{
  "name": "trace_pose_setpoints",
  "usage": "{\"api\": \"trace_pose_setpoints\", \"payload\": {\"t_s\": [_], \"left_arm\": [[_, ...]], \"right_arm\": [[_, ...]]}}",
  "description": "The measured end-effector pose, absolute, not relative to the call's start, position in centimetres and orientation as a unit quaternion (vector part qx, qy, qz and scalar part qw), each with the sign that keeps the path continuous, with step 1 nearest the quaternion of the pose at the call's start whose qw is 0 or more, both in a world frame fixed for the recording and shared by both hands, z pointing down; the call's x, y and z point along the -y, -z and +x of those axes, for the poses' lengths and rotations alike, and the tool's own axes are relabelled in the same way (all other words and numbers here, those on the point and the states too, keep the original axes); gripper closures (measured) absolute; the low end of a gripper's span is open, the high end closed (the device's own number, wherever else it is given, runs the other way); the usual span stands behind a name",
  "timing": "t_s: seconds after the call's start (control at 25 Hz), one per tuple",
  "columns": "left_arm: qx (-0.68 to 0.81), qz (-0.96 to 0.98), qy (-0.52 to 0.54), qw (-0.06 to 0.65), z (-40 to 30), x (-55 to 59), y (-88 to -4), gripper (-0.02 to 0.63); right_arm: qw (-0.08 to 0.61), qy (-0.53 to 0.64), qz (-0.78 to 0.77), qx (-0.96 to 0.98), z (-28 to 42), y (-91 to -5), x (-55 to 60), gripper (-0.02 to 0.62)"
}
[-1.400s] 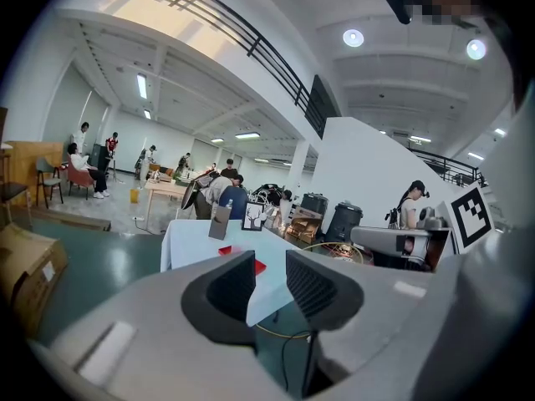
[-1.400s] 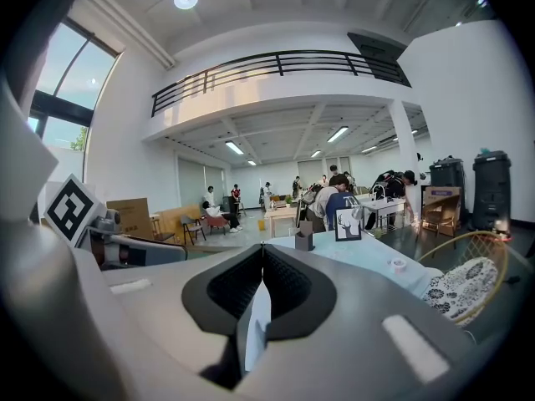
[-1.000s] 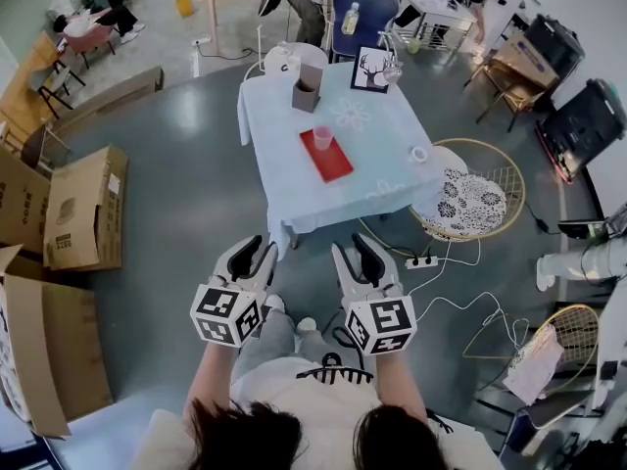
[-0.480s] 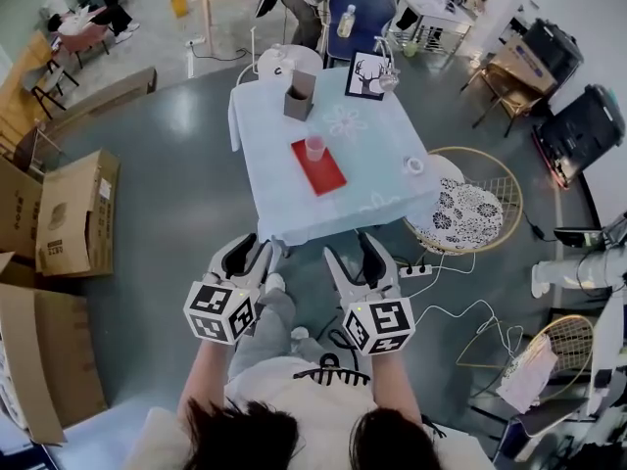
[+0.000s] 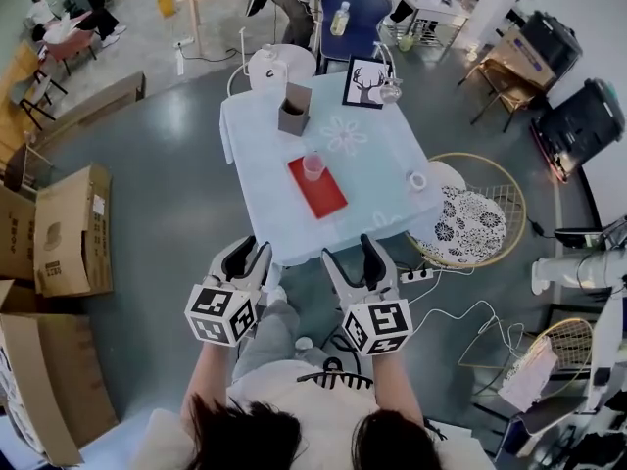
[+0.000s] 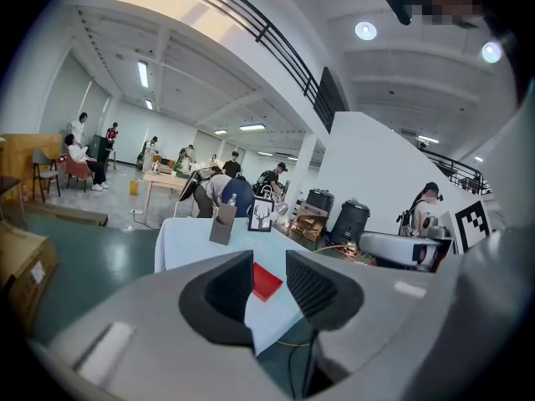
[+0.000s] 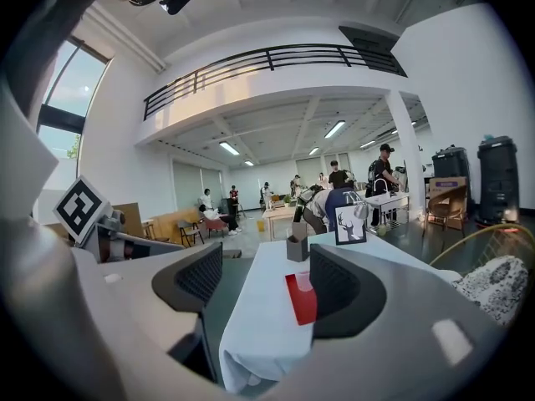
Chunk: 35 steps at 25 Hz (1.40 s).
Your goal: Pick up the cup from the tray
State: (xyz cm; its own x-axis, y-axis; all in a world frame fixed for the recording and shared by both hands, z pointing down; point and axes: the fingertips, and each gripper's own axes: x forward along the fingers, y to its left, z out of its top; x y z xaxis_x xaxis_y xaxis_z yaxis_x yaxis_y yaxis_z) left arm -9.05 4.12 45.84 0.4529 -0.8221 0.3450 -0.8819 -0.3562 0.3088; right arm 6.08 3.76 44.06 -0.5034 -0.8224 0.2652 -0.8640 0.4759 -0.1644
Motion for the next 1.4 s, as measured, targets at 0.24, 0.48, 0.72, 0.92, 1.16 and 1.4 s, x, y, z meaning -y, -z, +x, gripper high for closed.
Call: {"api": "trace_pose_setpoints", "payload": {"t_s": [0.24,0.48,0.72,0.92,1.16,1.4], "left_arm": [[0.501,0.833,-0.065,0.224,-10.0,0.5,-45.0,0.382],[0.48,0.846,-0.073,0.222,-10.9,4.3,-44.9,0.382],[0.467,0.851,-0.083,0.226,-11.6,6.5,-45.3,0.382],[0.466,0.846,-0.098,0.24,-12.3,8.4,-46.5,0.382],[0.472,0.838,-0.112,0.251,-12.2,11.2,-48.3,0.382],[0.474,0.834,-0.125,0.252,-11.3,14.2,-49.3,0.382]], "right_arm": [[0.089,-0.137,0.507,0.846,4.6,-44.5,-0.2,0.232],[0.094,-0.123,0.55,0.82,4.4,-45.1,3.3,0.232],[0.129,-0.118,0.547,0.818,3.2,-46.9,5.1,0.218],[0.146,-0.113,0.539,0.822,2.1,-48.4,7.6,0.206],[0.177,-0.096,0.528,0.825,1.9,-50.2,11.4,0.191],[0.214,-0.098,0.499,0.834,1.5,-53.3,14.8,0.184]]}}
